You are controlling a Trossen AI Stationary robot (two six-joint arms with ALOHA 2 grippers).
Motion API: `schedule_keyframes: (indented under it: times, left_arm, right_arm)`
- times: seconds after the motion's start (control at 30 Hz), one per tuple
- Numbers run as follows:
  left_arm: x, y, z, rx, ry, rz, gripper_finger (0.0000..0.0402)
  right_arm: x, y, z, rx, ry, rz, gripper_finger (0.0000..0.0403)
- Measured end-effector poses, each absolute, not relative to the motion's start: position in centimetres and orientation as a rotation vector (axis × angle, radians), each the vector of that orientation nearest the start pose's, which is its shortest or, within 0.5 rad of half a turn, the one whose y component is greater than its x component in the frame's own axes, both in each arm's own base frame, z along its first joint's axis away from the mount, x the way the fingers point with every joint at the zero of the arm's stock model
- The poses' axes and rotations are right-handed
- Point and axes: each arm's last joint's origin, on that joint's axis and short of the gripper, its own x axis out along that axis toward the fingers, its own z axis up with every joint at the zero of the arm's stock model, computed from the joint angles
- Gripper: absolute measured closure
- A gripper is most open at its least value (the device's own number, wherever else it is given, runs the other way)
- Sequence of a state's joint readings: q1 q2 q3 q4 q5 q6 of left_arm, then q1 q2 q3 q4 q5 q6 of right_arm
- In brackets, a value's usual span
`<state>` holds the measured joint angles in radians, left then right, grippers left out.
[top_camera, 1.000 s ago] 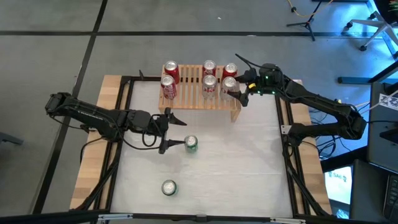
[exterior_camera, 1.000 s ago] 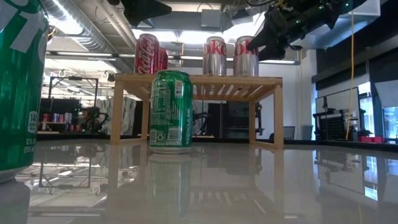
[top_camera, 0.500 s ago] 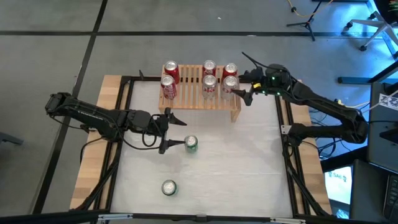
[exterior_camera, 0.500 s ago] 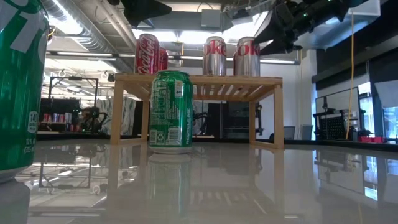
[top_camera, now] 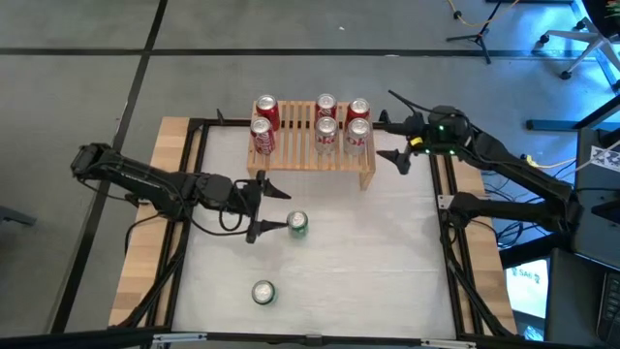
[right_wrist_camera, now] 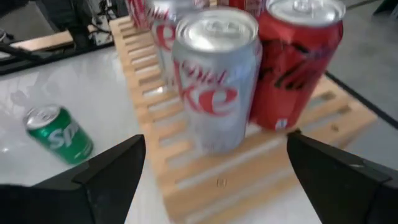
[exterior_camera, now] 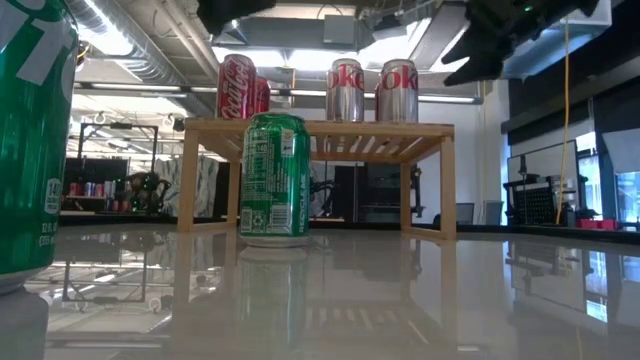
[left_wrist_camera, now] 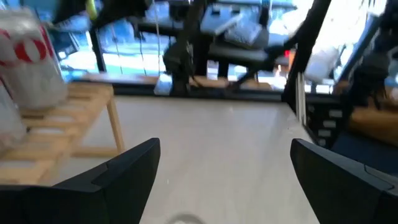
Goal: Place canned beverage on shelf
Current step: Put the top green soda can on the shelf
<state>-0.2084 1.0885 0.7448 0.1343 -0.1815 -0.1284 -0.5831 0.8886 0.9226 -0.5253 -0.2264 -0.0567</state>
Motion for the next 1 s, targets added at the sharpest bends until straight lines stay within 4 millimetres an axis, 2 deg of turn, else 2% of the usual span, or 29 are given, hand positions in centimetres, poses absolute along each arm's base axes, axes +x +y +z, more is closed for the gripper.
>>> schedule_keyframes:
  times: [0.27,0.5,0.7,1.0]
  left_arm:
    - [23.9,-4.5,30.5,-0.109,0.057,0.112,0.005]
    - [25.0,-4.6,31.3,-0.109,0.031,0.166,0.0055]
    - [26.9,-5.0,32.4,-0.082,0.112,0.171,0.0056]
    - [29.6,-5.3,33.6,-0.146,0.26,0.204,0.0056]
  right_arm:
    - [13.2,-7.9,33.6,0.229,0.468,-0.351,0.0017]
    - [13.0,-7.4,33.6,0.258,0.46,-0.247,0.0017]
    - [13.2,-7.0,33.7,0.297,0.45,-0.159,0.0017]
    - [14.8,-4.9,33.6,0.224,0.477,-0.081,0.0017]
